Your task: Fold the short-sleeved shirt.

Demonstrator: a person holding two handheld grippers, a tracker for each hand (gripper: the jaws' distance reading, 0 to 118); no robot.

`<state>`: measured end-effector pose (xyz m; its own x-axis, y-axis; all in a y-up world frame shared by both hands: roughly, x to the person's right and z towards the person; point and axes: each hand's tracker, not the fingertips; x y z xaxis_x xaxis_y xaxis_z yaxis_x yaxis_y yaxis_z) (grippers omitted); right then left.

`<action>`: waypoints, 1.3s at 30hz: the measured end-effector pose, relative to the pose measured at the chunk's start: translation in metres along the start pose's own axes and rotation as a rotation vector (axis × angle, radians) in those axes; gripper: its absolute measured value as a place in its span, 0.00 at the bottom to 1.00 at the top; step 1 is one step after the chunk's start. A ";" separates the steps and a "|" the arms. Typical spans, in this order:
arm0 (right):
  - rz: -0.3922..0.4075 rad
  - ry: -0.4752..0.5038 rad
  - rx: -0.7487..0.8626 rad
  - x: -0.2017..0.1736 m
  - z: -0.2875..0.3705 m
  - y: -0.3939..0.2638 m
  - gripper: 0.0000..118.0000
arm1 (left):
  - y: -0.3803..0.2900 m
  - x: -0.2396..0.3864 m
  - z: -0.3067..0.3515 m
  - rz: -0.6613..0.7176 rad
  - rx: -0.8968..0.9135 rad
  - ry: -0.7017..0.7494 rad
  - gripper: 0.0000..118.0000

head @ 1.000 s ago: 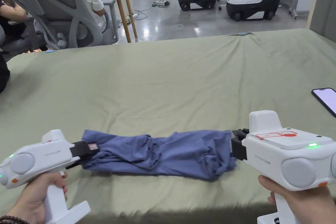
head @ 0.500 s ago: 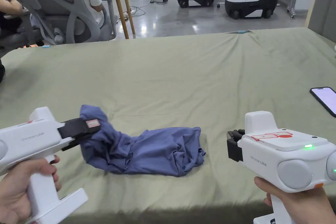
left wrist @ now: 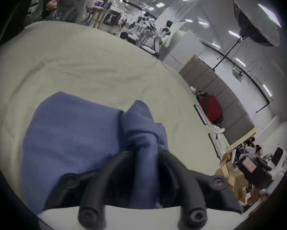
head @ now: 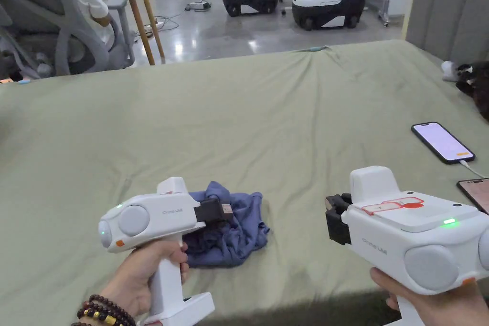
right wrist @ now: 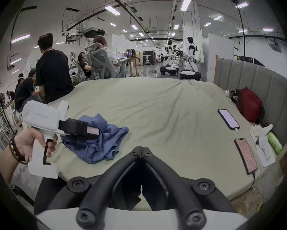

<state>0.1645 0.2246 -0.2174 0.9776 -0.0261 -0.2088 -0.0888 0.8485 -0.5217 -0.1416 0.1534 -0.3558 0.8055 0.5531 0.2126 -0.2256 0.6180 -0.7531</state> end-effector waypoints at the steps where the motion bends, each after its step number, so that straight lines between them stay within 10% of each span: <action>1: 0.001 -0.003 -0.004 0.001 -0.002 0.000 0.00 | 0.004 0.001 0.006 0.009 0.018 -0.024 0.42; 4: -0.003 -0.012 -0.011 -0.002 -0.009 -0.003 0.00 | 0.017 0.007 0.041 -0.013 0.103 -0.055 1.00; 7: 0.006 -0.016 -0.002 -0.008 -0.012 -0.005 0.00 | 0.026 0.008 0.075 -0.050 0.210 -0.010 0.98; 10: 0.025 -0.049 -0.004 -0.018 -0.019 -0.004 0.00 | 0.031 -0.004 0.086 -0.095 0.174 0.065 0.67; 12: 0.043 -0.064 0.008 -0.024 -0.020 -0.003 0.00 | 0.028 -0.006 0.082 -0.163 0.162 0.140 0.00; 29: 0.015 -0.029 -0.049 -0.017 -0.030 -0.009 0.00 | -0.005 0.020 -0.034 -0.117 -0.085 -0.007 0.00; 39: -0.093 0.343 -0.100 -0.083 -0.146 0.015 0.01 | 0.006 -0.024 0.094 -0.066 0.152 0.015 0.00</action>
<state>0.0543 0.1622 -0.3280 0.8630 -0.2910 -0.4130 -0.0370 0.7788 -0.6262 -0.2140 0.1962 -0.3064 0.8291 0.5009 0.2483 -0.2513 0.7307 -0.6348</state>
